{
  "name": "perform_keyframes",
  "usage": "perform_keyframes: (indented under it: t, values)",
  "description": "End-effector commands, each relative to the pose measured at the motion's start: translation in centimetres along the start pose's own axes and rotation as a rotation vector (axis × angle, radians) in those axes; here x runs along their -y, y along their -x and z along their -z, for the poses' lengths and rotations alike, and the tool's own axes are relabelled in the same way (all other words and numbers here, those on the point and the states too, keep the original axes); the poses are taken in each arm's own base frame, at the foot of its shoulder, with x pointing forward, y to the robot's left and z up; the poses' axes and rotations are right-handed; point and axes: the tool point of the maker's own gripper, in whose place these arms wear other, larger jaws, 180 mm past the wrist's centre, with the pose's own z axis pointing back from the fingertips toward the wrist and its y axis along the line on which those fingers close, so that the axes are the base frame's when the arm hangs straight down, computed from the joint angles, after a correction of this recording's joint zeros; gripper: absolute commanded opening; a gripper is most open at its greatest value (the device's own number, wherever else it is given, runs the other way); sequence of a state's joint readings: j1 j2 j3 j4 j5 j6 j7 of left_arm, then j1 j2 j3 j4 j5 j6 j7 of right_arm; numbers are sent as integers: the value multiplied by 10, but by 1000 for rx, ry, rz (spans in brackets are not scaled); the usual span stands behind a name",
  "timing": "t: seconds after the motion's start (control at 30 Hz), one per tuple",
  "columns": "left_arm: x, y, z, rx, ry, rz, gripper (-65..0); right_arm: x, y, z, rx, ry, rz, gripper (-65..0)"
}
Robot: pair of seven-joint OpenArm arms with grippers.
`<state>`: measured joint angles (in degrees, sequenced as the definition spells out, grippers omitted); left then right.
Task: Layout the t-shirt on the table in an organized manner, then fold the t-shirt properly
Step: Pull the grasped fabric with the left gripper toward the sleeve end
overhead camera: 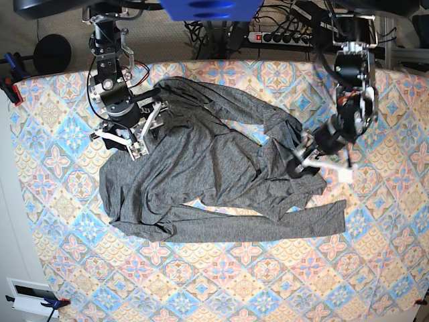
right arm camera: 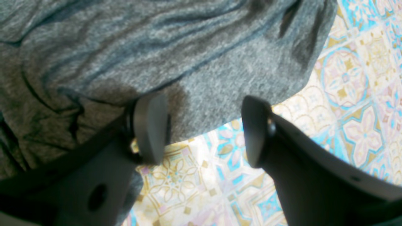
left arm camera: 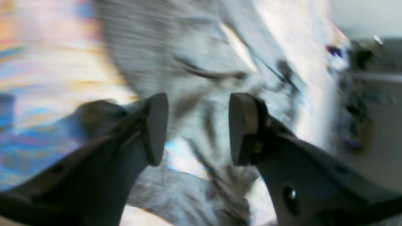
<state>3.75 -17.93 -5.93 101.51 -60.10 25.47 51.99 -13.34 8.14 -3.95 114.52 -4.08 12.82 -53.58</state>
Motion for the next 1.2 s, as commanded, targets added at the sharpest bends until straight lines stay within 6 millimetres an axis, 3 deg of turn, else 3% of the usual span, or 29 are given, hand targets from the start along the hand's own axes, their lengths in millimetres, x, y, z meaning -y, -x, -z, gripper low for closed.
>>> perform_keyframes:
  t: [0.0,0.1,0.2,0.33,0.7,0.87,1.07,1.17]
  values:
    - [8,-7,8,7,-5,-20,-348,0,-12,-3,44,1,-10,-282]
    - [7,1,36,-71,-63,-150,-351,-13,-15,-2,51,-31,-30,-282]
    - [7,3,52,-95,-91,-198,-351,-16,-16,-2,52,-39,-35,-282]
    - [-2,1,55,-69,-169,-228,-348,-16,-16,-2,52,-39,-35,-282]
    - [-5,-6,54,-40,-192,-215,-347,-16,-16,-1,51,-39,-34,-282]
    - [21,-20,41,14,-130,-160,-347,-16,-16,-1,50,-40,-34,-282]
    - [5,-38,44,96,-242,-78,-347,-16,-15,-1,48,-40,-35,-282]
    - [0,-41,55,87,-315,-11,-347,-17,-15,-1,48,-41,-36,-282]
